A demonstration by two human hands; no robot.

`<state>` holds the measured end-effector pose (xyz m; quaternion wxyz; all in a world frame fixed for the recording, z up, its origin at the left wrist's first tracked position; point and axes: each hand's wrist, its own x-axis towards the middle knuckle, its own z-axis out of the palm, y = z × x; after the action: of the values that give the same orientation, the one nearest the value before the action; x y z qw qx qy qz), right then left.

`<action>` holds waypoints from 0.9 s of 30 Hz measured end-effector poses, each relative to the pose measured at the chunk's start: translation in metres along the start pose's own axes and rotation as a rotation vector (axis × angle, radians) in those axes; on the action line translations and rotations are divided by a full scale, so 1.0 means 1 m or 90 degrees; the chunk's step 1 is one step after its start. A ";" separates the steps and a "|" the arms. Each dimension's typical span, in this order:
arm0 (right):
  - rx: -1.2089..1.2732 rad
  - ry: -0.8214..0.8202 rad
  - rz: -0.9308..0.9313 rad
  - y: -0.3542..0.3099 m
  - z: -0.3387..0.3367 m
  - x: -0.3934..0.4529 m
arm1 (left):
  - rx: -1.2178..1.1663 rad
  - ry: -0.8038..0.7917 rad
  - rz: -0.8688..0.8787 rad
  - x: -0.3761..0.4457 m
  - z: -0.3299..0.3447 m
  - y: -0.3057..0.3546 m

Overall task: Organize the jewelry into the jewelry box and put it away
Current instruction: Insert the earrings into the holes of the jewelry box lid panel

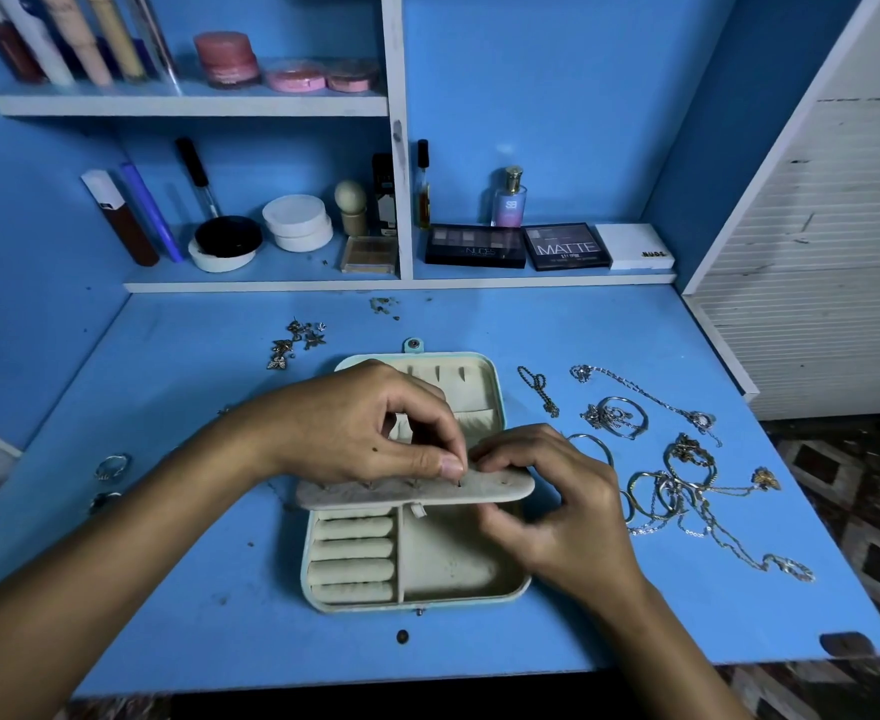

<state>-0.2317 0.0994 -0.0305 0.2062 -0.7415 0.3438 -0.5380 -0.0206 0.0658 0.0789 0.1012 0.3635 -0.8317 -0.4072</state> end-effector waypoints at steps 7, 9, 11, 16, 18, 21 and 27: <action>0.004 0.002 0.003 0.000 0.000 0.000 | 0.016 -0.006 -0.002 0.002 0.000 0.001; 0.003 0.001 0.004 0.001 0.000 -0.001 | 0.019 -0.010 -0.006 0.002 0.000 0.001; 0.002 0.000 0.003 0.001 0.000 -0.001 | 0.021 -0.014 -0.012 0.002 -0.001 0.001; 0.001 0.000 -0.001 0.000 0.000 0.000 | 0.033 -0.026 -0.029 0.004 -0.003 0.005; 0.003 0.003 0.004 0.000 0.000 0.000 | 0.050 -0.033 -0.041 0.006 -0.006 0.007; 0.006 0.000 0.007 0.001 0.000 0.000 | 0.061 -0.044 -0.051 0.009 -0.009 0.014; 0.011 -0.002 0.002 0.000 0.000 0.000 | 0.104 -0.077 -0.083 0.016 -0.007 0.023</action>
<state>-0.2318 0.0992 -0.0309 0.2143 -0.7400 0.3400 -0.5394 -0.0408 0.0592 0.0987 -0.0061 0.3985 -0.8415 -0.3647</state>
